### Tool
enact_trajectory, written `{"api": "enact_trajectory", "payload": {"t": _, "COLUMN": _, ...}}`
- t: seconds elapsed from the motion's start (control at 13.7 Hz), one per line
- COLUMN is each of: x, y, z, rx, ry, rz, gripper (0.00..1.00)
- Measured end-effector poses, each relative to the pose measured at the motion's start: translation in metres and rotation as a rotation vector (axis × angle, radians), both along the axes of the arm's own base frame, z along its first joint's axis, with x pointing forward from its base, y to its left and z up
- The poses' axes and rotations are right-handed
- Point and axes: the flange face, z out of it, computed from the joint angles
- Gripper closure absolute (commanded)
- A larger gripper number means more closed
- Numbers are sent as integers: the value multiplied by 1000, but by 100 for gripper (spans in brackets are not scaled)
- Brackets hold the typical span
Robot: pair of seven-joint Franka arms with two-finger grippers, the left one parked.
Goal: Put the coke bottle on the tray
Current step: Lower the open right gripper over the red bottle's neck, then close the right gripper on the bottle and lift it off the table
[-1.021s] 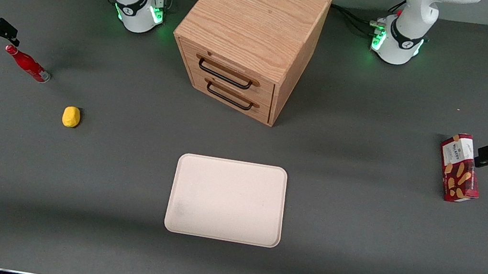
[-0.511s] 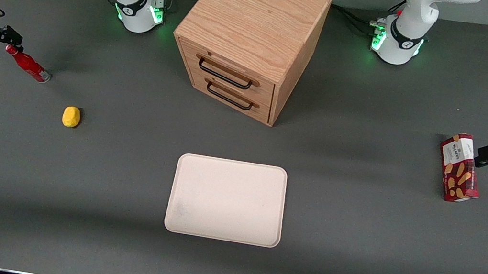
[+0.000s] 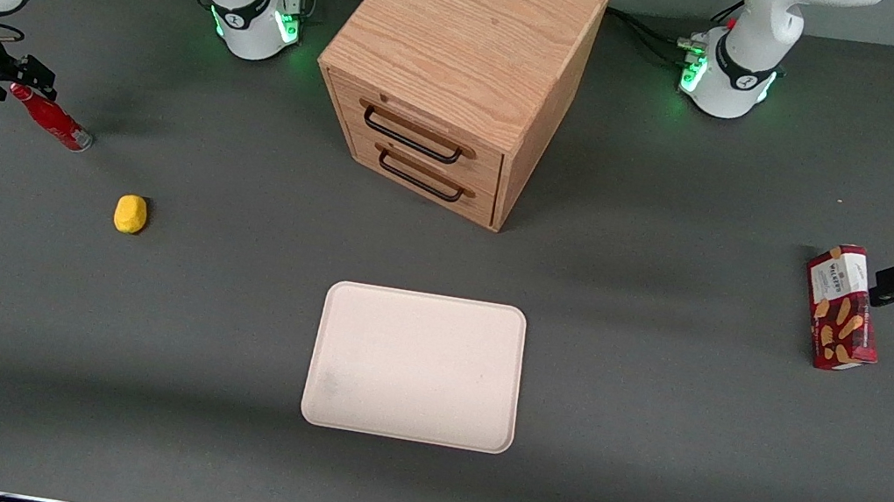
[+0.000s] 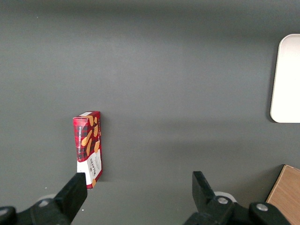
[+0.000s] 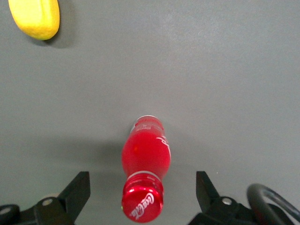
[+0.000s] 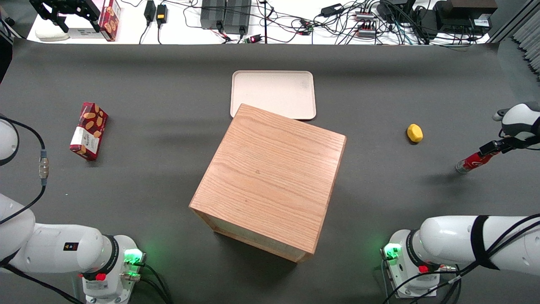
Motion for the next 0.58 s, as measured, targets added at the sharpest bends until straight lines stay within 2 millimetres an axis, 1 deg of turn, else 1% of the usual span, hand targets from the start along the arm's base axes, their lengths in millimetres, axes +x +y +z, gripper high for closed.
{"api": "enact_trajectory", "payload": {"t": 0.15, "x": -2, "y": 1, "z": -1, "rx": 10, "ry": 13, "rz": -1, "gripper": 33}}
{"api": "enact_trajectory", "payload": {"t": 0.22, "x": -2, "y": 1, "z": -2, "rx": 13, "ry": 17, "rz": -1, "gripper": 40}}
{"api": "enact_trajectory", "payload": {"t": 0.58, "x": -3, "y": 1, "z": -2, "rx": 14, "ry": 18, "rz": 0, "gripper": 40}}
